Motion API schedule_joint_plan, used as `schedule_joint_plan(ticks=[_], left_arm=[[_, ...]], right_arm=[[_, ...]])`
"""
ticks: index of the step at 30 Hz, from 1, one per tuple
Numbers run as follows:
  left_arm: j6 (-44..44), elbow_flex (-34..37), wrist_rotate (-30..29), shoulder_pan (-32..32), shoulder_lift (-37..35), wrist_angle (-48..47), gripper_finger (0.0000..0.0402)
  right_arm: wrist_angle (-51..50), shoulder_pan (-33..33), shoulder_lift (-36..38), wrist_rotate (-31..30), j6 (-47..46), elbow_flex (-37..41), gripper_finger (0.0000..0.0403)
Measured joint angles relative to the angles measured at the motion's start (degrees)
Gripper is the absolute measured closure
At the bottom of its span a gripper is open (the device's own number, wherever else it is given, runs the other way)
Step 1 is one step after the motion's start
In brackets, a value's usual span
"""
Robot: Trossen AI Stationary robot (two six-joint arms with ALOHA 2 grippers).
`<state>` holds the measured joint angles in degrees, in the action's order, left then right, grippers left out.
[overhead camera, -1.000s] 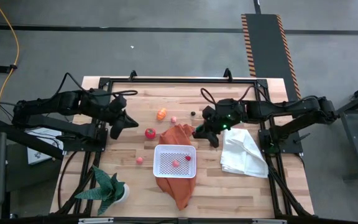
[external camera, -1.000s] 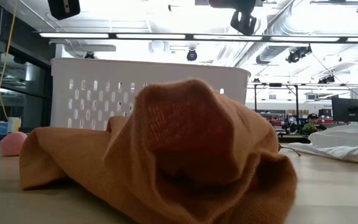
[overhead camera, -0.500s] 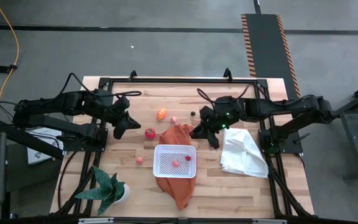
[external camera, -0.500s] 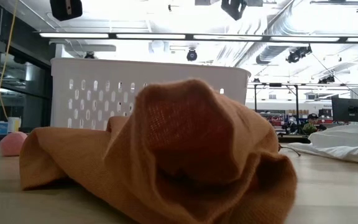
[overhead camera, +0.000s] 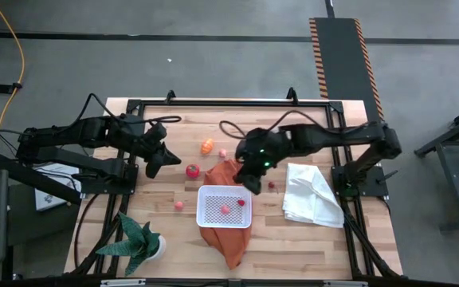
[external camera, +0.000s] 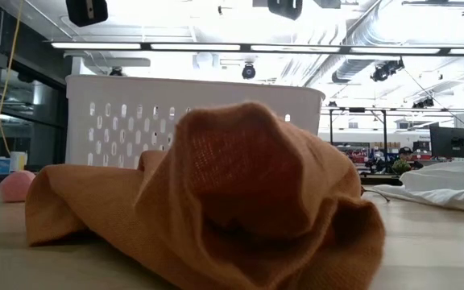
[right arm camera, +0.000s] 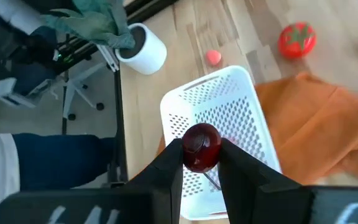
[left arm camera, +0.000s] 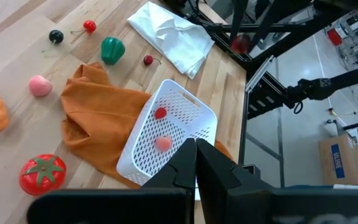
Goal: Pick and placing Produce into tupperware
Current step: Put the bottom red cherry into the white basket
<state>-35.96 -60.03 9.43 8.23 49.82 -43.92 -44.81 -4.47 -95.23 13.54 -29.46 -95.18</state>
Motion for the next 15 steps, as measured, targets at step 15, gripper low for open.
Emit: schedule_joint_plan(ticks=[15], left_arm=[[4.6, 0.0, 0.6, 0.0, 0.0, -5.6, 0.0401]], right_arm=[[-15.8, -1.9, -19.7, -7.0, -28.8, -27.0, 0.0334]])
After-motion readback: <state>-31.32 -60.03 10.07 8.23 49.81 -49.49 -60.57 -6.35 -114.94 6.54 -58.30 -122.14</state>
